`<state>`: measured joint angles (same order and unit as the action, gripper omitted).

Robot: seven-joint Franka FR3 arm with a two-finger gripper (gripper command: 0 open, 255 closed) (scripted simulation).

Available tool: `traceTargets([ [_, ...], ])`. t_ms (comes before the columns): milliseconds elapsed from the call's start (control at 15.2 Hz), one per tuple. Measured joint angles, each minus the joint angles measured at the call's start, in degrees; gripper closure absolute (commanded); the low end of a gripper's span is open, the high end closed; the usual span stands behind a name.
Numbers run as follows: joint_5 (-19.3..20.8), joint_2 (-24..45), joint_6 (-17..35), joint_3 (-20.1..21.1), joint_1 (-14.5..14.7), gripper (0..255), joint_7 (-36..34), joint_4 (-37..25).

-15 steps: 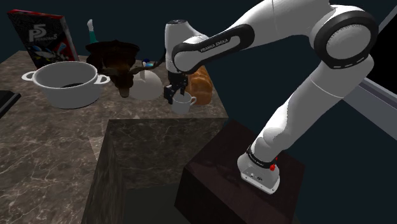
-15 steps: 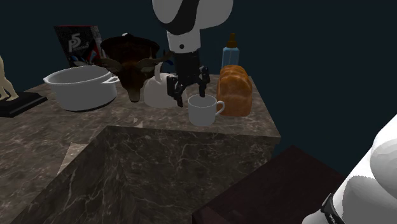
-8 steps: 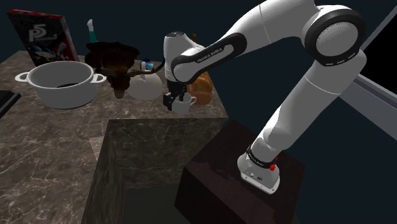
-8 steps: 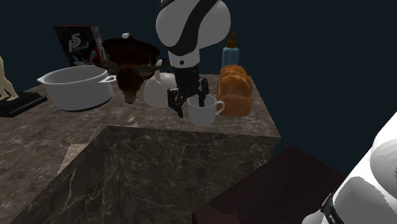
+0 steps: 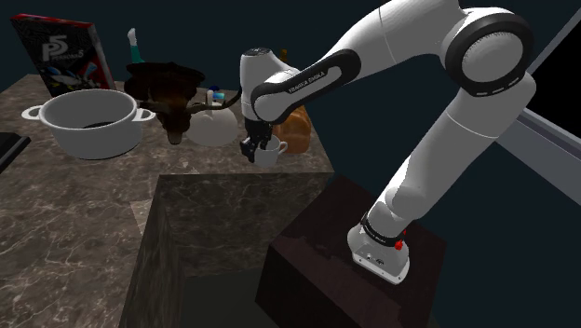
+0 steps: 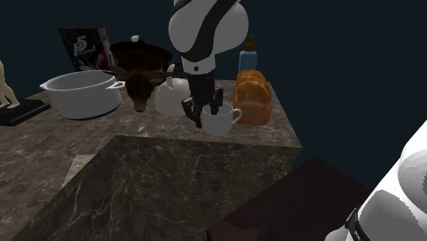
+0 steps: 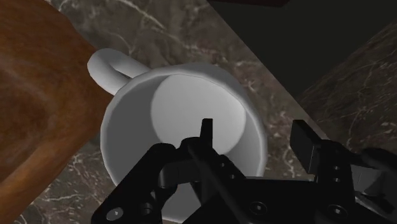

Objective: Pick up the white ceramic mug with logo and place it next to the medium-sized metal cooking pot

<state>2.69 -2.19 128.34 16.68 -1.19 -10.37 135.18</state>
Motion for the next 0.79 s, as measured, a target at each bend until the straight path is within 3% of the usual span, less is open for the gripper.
traceTargets([
  [792, -0.4, -0.8, -1.6, -0.1, 0.0, 255, 0.4, -0.7],
])
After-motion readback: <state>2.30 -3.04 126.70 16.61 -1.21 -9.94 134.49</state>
